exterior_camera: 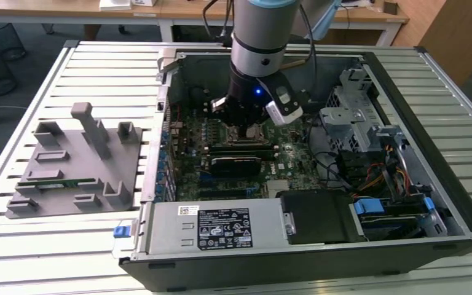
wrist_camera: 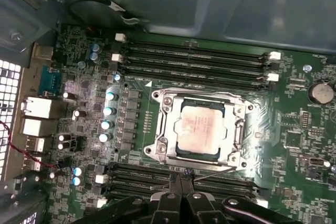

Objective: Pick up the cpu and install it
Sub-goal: 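Install the second cpu locking lever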

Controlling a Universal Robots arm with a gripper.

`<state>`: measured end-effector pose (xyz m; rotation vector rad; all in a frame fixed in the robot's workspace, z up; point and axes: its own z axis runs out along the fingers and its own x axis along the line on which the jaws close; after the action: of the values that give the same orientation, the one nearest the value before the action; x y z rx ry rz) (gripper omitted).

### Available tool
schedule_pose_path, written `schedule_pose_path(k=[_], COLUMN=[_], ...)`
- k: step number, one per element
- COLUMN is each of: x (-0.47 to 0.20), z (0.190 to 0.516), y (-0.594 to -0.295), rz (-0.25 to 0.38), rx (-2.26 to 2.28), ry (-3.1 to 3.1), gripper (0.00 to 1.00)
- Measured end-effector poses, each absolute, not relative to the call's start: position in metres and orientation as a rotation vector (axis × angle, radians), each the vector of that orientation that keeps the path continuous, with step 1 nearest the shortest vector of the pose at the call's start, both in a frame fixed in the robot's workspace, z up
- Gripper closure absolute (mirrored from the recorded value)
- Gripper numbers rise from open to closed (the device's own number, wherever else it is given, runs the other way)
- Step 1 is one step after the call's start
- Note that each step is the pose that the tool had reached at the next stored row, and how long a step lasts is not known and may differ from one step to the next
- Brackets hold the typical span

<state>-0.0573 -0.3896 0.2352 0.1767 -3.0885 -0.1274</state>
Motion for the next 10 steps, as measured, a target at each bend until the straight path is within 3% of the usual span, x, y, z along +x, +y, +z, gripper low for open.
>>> schedule_pose_path(k=[5,10], x=[-0.0614,-0.0617], z=[0.2297,0.2268], y=[-0.3897,-0.3924], rz=[-0.142,-0.195], rx=[0.177,0.178], ry=[-3.088,-3.087], gripper=[0.89,0.89])
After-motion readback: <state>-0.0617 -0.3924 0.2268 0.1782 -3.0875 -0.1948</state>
